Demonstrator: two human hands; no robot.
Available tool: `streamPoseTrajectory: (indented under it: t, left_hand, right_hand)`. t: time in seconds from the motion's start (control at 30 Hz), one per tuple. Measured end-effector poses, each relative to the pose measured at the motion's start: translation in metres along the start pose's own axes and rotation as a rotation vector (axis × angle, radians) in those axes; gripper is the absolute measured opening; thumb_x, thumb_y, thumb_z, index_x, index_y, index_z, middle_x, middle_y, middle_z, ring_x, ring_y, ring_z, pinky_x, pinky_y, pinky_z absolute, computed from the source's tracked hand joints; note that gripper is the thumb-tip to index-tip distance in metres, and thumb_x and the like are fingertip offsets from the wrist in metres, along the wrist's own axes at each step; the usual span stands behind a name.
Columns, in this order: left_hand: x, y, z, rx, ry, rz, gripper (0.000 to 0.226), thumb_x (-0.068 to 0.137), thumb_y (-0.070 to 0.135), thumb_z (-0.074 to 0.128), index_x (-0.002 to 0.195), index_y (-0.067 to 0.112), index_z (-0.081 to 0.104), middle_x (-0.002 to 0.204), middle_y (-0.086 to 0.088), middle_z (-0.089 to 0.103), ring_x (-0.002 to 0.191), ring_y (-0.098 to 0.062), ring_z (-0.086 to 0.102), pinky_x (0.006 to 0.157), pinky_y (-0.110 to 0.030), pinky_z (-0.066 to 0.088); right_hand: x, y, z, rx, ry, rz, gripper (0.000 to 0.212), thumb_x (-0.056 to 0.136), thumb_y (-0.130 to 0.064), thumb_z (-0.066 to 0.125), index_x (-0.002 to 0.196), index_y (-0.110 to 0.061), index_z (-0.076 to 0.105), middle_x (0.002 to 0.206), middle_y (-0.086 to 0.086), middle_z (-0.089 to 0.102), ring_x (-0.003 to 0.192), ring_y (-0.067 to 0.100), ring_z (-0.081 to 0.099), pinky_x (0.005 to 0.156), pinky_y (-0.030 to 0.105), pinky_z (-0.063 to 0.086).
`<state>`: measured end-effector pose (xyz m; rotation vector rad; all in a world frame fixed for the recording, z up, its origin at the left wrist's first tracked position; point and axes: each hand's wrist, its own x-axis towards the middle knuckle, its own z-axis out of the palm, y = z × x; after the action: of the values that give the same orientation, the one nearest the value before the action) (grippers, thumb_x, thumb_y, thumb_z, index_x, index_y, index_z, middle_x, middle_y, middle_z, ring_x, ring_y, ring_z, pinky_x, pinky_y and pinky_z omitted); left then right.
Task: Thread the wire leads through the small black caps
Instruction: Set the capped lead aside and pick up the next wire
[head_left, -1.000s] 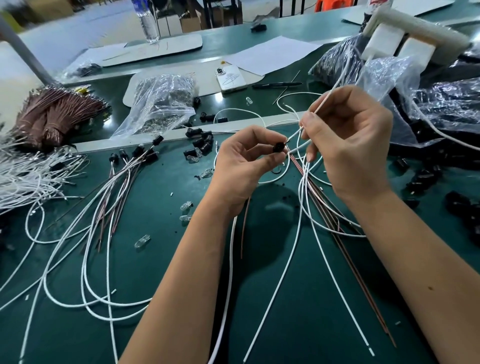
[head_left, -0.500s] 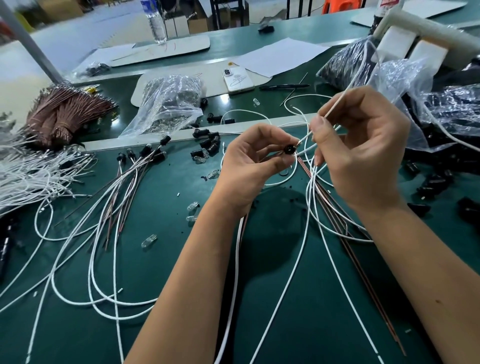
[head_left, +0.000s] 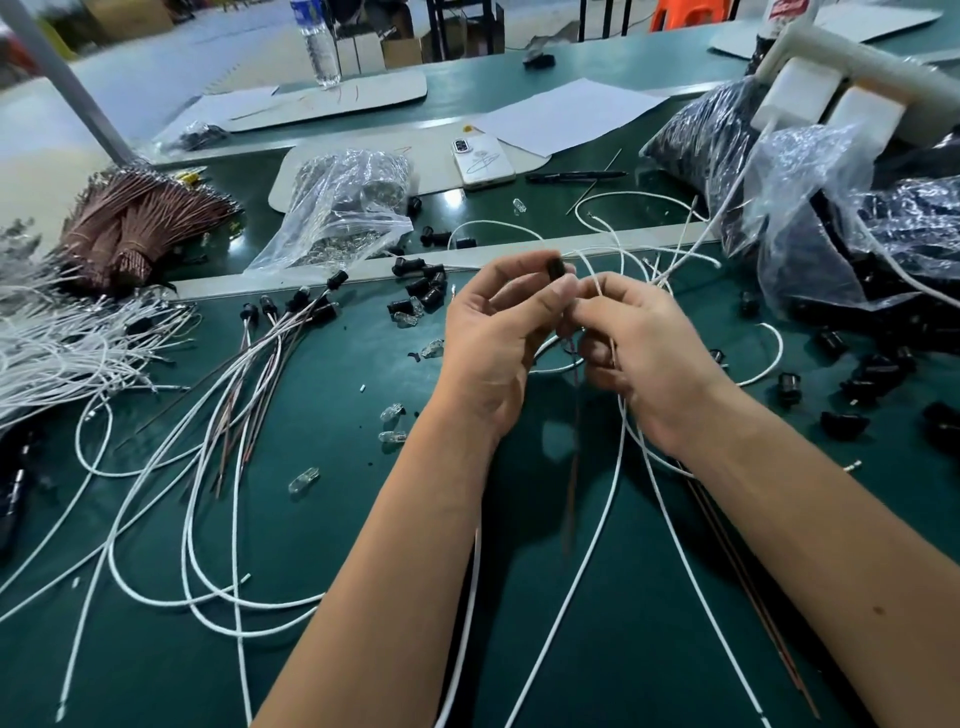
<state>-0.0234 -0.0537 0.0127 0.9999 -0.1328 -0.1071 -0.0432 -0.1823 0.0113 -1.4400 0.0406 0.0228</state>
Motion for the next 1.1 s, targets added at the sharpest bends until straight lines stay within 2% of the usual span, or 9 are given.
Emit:
streamPoseTrajectory:
  t: [0.13, 0.47, 0.6, 0.73, 0.8, 0.87, 0.93, 1.03, 1.1]
  left_hand:
    - [0.002, 0.004, -0.002, -0.071, 0.06, -0.004, 0.019, 0.083, -0.011, 0.066, 0.093, 0.006, 0.066, 0.084, -0.008, 0.072, 0.069, -0.015, 0.067, 0.068, -0.023, 0.057]
    - [0.003, 0.008, -0.003, -0.123, 0.184, -0.049, 0.011, 0.087, -0.003, 0.07, 0.087, 0.008, 0.069, 0.083, -0.007, 0.073, 0.066, -0.012, 0.067, 0.065, -0.018, 0.056]
    - [0.002, 0.007, -0.002, -0.113, 0.169, -0.058, 0.01, 0.087, -0.002, 0.071, 0.089, 0.007, 0.069, 0.084, -0.007, 0.073, 0.069, -0.012, 0.068, 0.066, -0.018, 0.056]
    - [0.0, 0.0, 0.005, -0.042, 0.149, -0.057, 0.015, 0.084, -0.005, 0.072, 0.087, 0.008, 0.066, 0.083, -0.006, 0.074, 0.071, -0.013, 0.068, 0.063, -0.018, 0.054]
    - [0.0, -0.002, 0.005, -0.029, 0.139, -0.042, 0.016, 0.083, -0.006, 0.073, 0.087, 0.009, 0.067, 0.085, -0.007, 0.075, 0.072, -0.014, 0.068, 0.063, -0.019, 0.053]
    - [0.0, -0.001, 0.004, -0.001, 0.126, -0.01, 0.016, 0.083, -0.006, 0.073, 0.086, 0.01, 0.069, 0.086, -0.006, 0.075, 0.074, -0.015, 0.067, 0.064, -0.019, 0.052]
    - [0.0, 0.0, 0.003, 0.022, 0.111, 0.017, 0.016, 0.084, -0.005, 0.073, 0.088, 0.01, 0.069, 0.086, -0.005, 0.076, 0.075, -0.015, 0.068, 0.065, -0.02, 0.052]
    - [0.0, 0.001, 0.003, 0.045, 0.089, 0.042, 0.016, 0.084, -0.004, 0.073, 0.091, 0.009, 0.071, 0.087, -0.005, 0.076, 0.078, -0.015, 0.069, 0.069, -0.022, 0.052]
    - [0.0, 0.001, 0.002, 0.054, 0.084, 0.057, 0.016, 0.084, -0.004, 0.073, 0.091, 0.01, 0.071, 0.089, -0.005, 0.076, 0.081, -0.017, 0.068, 0.072, -0.024, 0.051]
  right_hand:
    - [0.0, 0.004, 0.002, -0.051, 0.018, -0.094, 0.014, 0.091, -0.02, 0.076, 0.084, -0.016, 0.066, 0.074, 0.001, 0.065, 0.05, 0.0, 0.048, 0.044, 0.01, 0.035]
    - [0.0, 0.005, -0.002, -0.124, 0.138, -0.32, 0.011, 0.091, -0.009, 0.077, 0.083, -0.016, 0.075, 0.067, -0.003, 0.072, 0.052, -0.001, 0.058, 0.054, 0.008, 0.043]
    - [0.001, 0.006, -0.003, -0.242, 0.171, -0.352, 0.012, 0.094, -0.016, 0.075, 0.082, -0.018, 0.075, 0.07, -0.002, 0.073, 0.066, 0.009, 0.065, 0.068, 0.022, 0.054]
    - [0.001, 0.005, -0.005, -0.284, 0.184, -0.368, 0.016, 0.098, -0.017, 0.071, 0.084, -0.009, 0.074, 0.074, 0.01, 0.073, 0.068, 0.016, 0.061, 0.068, 0.037, 0.054]
    - [0.001, 0.004, -0.007, -0.264, 0.16, -0.356, 0.018, 0.099, -0.016, 0.07, 0.084, -0.007, 0.074, 0.072, 0.008, 0.072, 0.062, 0.009, 0.06, 0.058, 0.032, 0.051]
    - [0.001, 0.002, -0.007, -0.222, 0.127, -0.338, 0.019, 0.1, -0.016, 0.069, 0.083, -0.008, 0.073, 0.063, -0.005, 0.067, 0.049, -0.001, 0.052, 0.051, 0.012, 0.04]
    - [0.001, 0.002, -0.008, -0.205, 0.111, -0.343, 0.019, 0.1, -0.016, 0.069, 0.082, -0.01, 0.073, 0.062, -0.006, 0.066, 0.053, 0.0, 0.055, 0.057, 0.013, 0.044]
    - [0.002, 0.003, -0.008, -0.215, 0.098, -0.381, 0.016, 0.099, -0.017, 0.071, 0.083, -0.013, 0.074, 0.071, 0.002, 0.071, 0.071, 0.014, 0.064, 0.074, 0.03, 0.054]
    - [0.003, 0.003, -0.009, -0.207, 0.083, -0.391, 0.013, 0.097, -0.016, 0.071, 0.085, -0.015, 0.075, 0.071, -0.001, 0.072, 0.071, 0.012, 0.065, 0.076, 0.027, 0.055]
